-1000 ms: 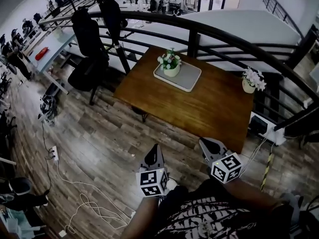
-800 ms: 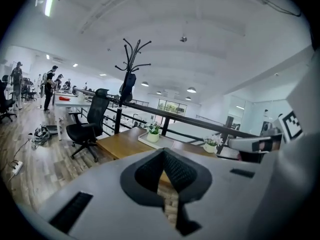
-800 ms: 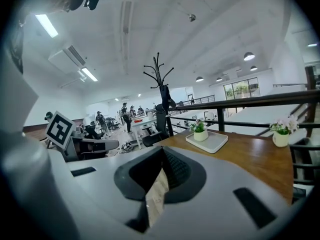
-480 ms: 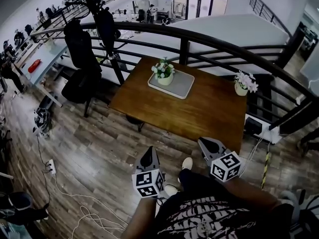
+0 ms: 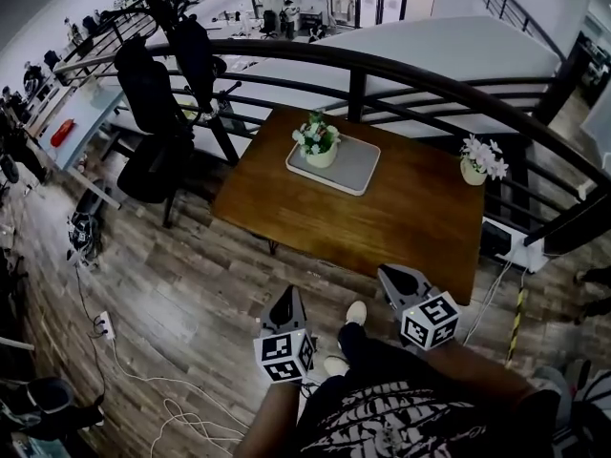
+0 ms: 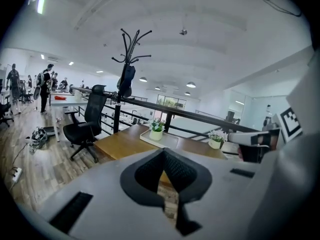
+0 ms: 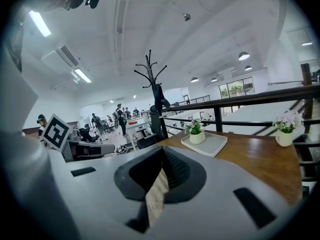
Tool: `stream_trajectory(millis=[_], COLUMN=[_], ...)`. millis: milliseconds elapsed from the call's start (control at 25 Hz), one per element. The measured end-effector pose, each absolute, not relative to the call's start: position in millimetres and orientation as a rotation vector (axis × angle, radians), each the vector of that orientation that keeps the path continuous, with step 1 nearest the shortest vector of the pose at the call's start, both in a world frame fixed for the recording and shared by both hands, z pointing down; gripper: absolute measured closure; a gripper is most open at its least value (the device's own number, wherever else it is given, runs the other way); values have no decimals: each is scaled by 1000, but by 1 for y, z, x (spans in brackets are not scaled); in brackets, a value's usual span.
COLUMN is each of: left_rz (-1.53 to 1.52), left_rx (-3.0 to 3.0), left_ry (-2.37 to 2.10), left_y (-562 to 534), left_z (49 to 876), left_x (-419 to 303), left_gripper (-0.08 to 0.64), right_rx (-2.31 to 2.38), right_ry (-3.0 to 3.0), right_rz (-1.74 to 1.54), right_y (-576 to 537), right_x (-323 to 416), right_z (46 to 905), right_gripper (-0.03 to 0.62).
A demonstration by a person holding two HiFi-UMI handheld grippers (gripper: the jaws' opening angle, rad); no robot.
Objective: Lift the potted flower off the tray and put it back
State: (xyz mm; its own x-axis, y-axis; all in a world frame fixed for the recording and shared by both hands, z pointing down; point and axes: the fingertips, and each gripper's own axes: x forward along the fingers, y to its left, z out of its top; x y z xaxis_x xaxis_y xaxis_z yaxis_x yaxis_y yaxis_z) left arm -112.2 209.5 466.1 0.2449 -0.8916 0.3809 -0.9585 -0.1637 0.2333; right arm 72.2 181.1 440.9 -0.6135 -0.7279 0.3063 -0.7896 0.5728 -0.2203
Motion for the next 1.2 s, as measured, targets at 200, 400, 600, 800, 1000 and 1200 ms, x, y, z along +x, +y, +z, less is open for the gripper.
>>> stream_trajectory(millis=[200, 400, 600, 800, 1000, 1200], left_rz=[256, 298, 326, 378, 379, 356], left_rx=[2088, 2098, 2113, 2134, 2161, 2181], left_ry=[-1660, -1638, -1623, -1607, -1606, -1605], left_y=[177, 137, 92, 48, 7, -20], left_z=[480, 485, 485, 485, 474, 462], left_x=[-117, -111, -99, -85, -69, -47], left_gripper=[551, 551, 551, 551, 551, 551], right_rx=[1290, 1303, 1322, 1344, 1313, 1276], right_ry=[-2612, -2628, -2628, -2638, -2654, -2696], right_rz=[547, 563, 572, 591, 610, 587], right_y=[144, 101, 58, 21, -2, -24], right_x=[66, 67, 78, 95, 101, 104], right_z=[453, 454, 457, 457, 457, 448], right_gripper=[594, 594, 594, 594, 594, 594])
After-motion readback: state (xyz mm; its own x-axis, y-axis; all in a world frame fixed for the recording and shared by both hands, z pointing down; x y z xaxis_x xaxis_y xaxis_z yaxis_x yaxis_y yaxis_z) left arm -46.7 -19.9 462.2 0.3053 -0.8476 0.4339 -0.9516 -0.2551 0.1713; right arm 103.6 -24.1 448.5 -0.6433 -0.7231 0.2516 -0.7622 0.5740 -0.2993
